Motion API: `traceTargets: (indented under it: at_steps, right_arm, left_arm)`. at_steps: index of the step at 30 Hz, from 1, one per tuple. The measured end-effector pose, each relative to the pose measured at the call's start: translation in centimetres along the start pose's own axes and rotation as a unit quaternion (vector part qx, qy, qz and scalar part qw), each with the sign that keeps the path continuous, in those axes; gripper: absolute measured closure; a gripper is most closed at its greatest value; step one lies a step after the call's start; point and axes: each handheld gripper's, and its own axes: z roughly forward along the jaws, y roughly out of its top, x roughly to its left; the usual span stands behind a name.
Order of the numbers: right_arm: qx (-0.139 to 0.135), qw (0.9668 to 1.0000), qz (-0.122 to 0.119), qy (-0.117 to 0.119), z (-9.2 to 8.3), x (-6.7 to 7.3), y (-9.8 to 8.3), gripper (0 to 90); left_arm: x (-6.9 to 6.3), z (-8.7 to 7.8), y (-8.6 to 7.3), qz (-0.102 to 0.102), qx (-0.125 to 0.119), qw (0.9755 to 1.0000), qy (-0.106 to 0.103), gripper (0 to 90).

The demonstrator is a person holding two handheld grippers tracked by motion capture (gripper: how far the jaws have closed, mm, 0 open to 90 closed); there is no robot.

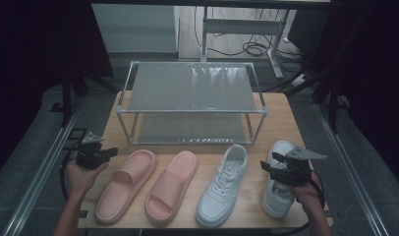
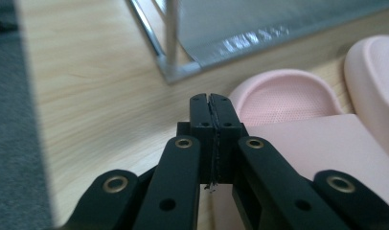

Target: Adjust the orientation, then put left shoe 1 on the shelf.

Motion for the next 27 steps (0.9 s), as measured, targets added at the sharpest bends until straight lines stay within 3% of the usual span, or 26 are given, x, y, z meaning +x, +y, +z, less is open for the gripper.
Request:
traceTargets:
  at_steps: [2, 4, 10, 13, 16, 27]
  right_arm:
    - [0.000, 1.0000, 0.000, 0.000, 0.0, 0.0, 0.0, 40.2]
    - [-0.001, 1.0000, 0.000, 0.000, 0.0, 0.1, 0.0, 40.1]
    - [-0.001, 1.0000, -0.005, 0.002, 0.1, 0.3, 0.2, 40.1]
    - [-0.001, 1.0000, -0.003, 0.001, 0.1, 0.2, 0.2, 40.1]
    - [0.001, 1.0000, 0.001, -0.002, 0.0, 0.1, 0.0, 40.1]
    - [-0.004, 1.0000, 0.000, -0.004, -0.3, 0.0, 0.1, 40.1]
  left_arm:
    - [0.1, -0.7, -0.2, 0.001, -0.005, 1.0000, 0.004, 90.0]
    - [0.3, -2.6, -0.9, -0.002, -0.020, 0.9998, 0.009, 88.8]
    - [-0.4, -4.8, -2.5, -0.005, -0.033, 0.9994, 0.003, 80.2]
    - [-1.0, -5.1, -3.0, -0.006, -0.032, 0.9995, -0.001, 77.7]
    - [-2.3, -5.6, -4.0, -0.007, -0.029, 0.9994, -0.014, 71.4]
    - [-5.0, -5.3, -5.3, -0.005, -0.010, 0.9991, -0.041, 62.9]
